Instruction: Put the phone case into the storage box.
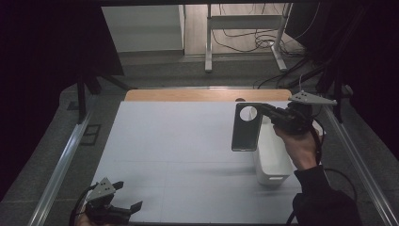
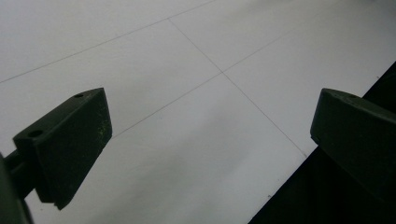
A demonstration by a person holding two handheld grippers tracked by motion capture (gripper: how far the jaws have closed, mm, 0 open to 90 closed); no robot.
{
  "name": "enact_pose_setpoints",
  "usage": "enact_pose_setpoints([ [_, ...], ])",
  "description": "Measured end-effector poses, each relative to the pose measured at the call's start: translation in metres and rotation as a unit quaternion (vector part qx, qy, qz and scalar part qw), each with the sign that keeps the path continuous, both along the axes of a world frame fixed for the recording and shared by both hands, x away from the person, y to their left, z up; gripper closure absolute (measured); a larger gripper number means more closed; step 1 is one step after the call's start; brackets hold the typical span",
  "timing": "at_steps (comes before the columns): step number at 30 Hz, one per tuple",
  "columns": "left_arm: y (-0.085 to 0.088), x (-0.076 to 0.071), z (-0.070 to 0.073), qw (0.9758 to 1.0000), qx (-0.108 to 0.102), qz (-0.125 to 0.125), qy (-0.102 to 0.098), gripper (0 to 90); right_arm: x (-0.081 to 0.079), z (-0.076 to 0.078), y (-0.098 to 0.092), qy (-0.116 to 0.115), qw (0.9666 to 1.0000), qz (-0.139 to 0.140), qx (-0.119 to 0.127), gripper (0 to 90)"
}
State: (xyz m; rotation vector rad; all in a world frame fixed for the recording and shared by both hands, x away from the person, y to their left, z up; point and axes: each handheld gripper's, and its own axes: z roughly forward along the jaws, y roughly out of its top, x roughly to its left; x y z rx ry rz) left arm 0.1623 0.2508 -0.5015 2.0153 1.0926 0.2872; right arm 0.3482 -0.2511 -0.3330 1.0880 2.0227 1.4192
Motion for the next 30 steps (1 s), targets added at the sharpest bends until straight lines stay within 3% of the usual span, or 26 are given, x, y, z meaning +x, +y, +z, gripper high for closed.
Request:
enact_pose_setpoints([
  [21, 0.001, 0.001, 0.000, 1.0000, -0.002, 0.003, 0.005, 0.0, 0.019, 0.007, -0.030, -0.045, 0.9984, -0.034, -0.008, 83.1],
  [30, 0.001, 0.001, 0.000, 1.0000, -0.003, 0.000, 0.007, 0.0, 0.030, 0.004, -0.041, -0.053, 0.9975, -0.045, -0.011, 83.1],
])
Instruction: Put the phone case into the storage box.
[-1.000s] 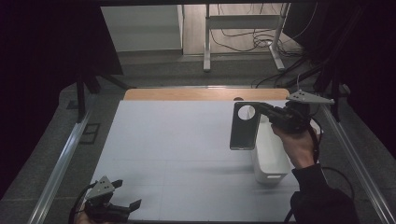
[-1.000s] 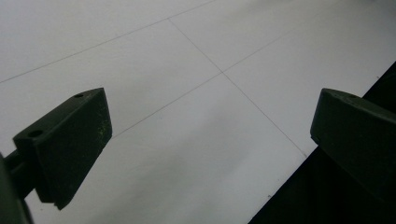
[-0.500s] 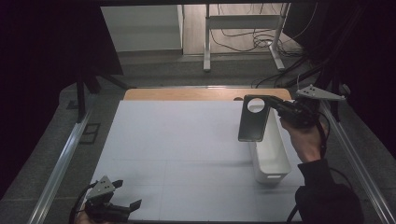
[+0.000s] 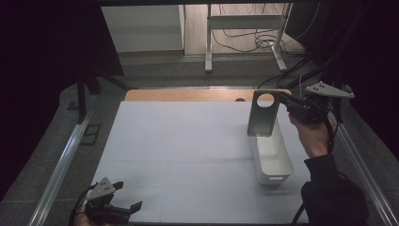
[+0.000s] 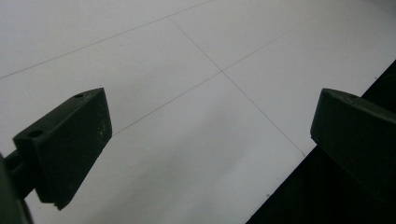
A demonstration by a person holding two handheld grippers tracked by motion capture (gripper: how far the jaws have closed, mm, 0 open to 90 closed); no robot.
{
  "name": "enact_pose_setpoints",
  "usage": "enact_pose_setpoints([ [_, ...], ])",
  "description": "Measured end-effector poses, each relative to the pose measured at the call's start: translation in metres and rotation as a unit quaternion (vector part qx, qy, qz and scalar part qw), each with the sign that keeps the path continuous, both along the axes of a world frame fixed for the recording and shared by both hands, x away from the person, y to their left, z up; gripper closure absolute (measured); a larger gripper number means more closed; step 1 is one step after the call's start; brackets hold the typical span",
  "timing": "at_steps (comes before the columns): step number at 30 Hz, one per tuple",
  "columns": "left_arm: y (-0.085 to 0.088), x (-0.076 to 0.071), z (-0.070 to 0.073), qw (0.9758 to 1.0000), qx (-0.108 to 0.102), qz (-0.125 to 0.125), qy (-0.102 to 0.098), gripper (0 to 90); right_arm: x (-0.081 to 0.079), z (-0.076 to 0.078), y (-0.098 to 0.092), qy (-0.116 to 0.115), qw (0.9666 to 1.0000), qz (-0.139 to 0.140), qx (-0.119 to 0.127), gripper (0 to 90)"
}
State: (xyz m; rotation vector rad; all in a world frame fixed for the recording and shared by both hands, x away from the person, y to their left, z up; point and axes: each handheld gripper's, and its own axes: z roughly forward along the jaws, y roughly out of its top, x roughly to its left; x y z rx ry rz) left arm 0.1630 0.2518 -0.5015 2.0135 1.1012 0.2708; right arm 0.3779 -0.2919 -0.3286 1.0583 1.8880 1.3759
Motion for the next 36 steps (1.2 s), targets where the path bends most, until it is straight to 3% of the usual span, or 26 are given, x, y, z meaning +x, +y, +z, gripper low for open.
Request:
enact_pose_setpoints([
  [25, -0.002, 0.001, -0.001, 1.0000, 0.005, -0.002, 0.008, 0.0, 0.034, -0.011, -0.019, -0.022, 0.9994, -0.026, -0.012, 83.2],
  [36, -0.002, 0.001, -0.001, 0.9999, 0.005, -0.004, 0.009, 0.0, 0.051, -0.022, -0.022, -0.028, 0.9992, -0.026, -0.015, 83.2],
])
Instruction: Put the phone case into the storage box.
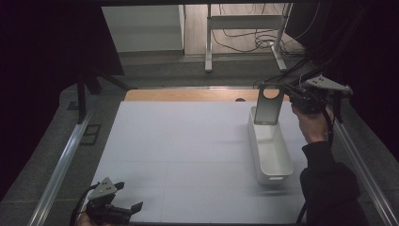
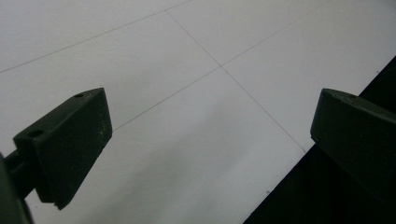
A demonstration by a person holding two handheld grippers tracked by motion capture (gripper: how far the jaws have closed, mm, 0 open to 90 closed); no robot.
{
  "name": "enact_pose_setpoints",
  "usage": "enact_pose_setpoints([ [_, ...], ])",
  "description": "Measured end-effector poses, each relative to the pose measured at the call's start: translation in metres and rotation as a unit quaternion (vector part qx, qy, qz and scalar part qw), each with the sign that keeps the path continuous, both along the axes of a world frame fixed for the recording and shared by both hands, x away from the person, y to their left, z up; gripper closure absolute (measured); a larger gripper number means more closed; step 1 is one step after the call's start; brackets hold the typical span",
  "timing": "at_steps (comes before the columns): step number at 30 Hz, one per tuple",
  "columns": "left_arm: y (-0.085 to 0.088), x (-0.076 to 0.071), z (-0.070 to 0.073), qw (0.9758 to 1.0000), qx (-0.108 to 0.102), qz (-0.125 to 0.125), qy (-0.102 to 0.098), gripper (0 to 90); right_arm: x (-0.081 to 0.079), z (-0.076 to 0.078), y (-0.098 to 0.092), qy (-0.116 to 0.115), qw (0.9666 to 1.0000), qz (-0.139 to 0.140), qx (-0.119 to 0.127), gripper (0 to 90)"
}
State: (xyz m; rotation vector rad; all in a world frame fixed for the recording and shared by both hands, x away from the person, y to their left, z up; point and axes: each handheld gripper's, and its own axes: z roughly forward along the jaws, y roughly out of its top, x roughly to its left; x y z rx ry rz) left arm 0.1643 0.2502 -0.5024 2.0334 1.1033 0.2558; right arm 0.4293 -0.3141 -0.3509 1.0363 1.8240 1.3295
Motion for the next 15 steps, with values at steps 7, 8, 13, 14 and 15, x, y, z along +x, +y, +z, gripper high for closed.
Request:
enact_pose_setpoints([
  [7, 0.000, 0.000, 0.000, 1.0000, 0.001, 0.000, 0.001, 0.0, 0.008, -0.006, -0.003, -0.005, 1.0000, 0.002, 0.001, 83.2],
  [8, 0.000, 0.000, 0.000, 1.0000, 0.001, 0.000, 0.000, 0.0, 0.009, -0.007, -0.003, -0.007, 1.0000, 0.001, 0.001, 83.2],
  [13, 0.000, 0.000, 0.000, 1.0000, 0.002, 0.000, 0.001, 0.0, 0.014, -0.013, -0.003, -0.009, 0.9999, 0.005, -0.001, 83.2],
  [14, 0.000, 0.000, 0.000, 1.0000, 0.002, 0.000, 0.001, 0.0, 0.017, -0.015, -0.003, -0.009, 0.9999, 0.005, -0.002, 83.2],
  [15, 0.000, 0.000, 0.000, 1.0000, 0.002, 0.000, 0.002, 0.0, 0.017, -0.016, -0.004, -0.008, 0.9999, 0.008, -0.004, 83.2],
])
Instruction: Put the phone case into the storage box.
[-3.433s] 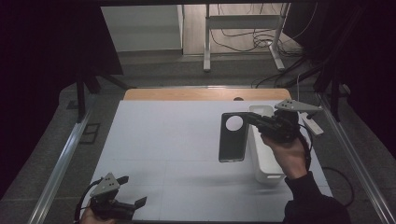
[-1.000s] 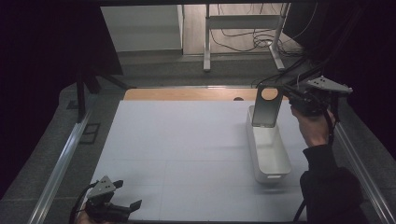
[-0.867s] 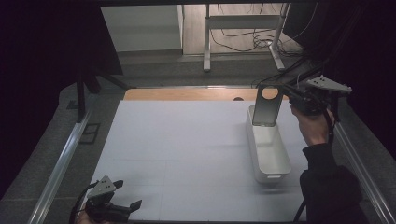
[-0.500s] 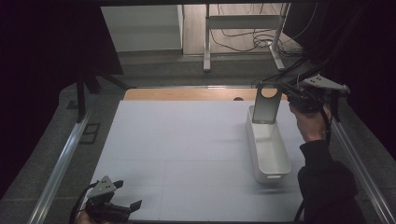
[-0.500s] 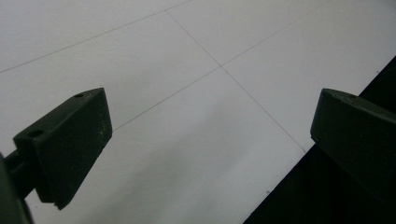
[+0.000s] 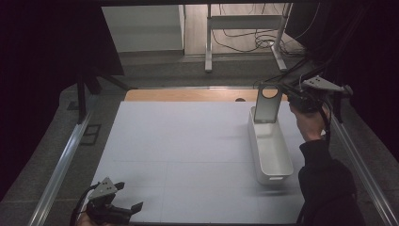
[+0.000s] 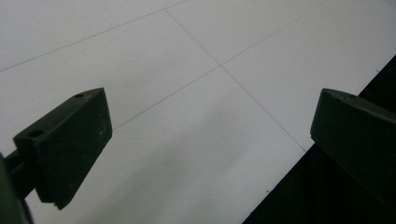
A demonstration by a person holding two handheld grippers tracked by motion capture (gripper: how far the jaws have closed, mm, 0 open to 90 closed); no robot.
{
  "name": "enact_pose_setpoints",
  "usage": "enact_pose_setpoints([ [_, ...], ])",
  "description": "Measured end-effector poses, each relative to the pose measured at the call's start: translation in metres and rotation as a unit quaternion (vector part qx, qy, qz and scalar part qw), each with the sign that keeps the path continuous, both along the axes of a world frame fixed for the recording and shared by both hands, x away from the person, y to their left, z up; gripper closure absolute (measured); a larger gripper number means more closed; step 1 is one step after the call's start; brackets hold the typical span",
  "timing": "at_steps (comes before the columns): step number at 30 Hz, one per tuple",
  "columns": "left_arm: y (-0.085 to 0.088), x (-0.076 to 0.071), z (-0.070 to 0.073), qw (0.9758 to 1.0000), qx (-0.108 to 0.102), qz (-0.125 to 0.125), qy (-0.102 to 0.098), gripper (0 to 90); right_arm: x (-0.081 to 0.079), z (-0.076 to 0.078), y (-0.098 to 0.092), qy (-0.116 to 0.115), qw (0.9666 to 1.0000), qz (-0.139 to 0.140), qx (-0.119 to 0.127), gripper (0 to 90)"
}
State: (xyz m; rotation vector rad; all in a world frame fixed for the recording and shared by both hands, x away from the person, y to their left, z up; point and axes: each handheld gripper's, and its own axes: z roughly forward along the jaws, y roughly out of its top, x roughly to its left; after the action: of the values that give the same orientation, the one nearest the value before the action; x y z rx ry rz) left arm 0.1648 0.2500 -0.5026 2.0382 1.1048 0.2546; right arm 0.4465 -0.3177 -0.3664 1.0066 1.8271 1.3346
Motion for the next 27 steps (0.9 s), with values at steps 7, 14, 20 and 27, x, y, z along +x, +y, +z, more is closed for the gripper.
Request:
enact_pose_setpoints([
  [7, 0.000, 0.000, 0.000, 1.0000, 0.000, 0.000, 0.001, 0.0, 0.007, -0.008, -0.001, 0.000, 1.0000, 0.004, 0.001, 83.2],
  [14, -0.001, 0.000, 0.000, 1.0000, 0.001, 0.001, 0.004, 0.0, 0.012, -0.018, -0.001, 0.002, 1.0000, 0.007, 0.004, 83.2],
  [20, -0.001, 0.000, 0.000, 1.0000, 0.001, 0.001, 0.005, 0.0, 0.017, -0.029, -0.001, 0.004, 1.0000, 0.006, 0.003, 83.2],
  [27, -0.001, 0.001, 0.000, 1.0000, 0.003, 0.000, 0.006, 0.0, 0.021, -0.037, -0.002, 0.004, 1.0000, 0.005, 0.001, 83.2],
])
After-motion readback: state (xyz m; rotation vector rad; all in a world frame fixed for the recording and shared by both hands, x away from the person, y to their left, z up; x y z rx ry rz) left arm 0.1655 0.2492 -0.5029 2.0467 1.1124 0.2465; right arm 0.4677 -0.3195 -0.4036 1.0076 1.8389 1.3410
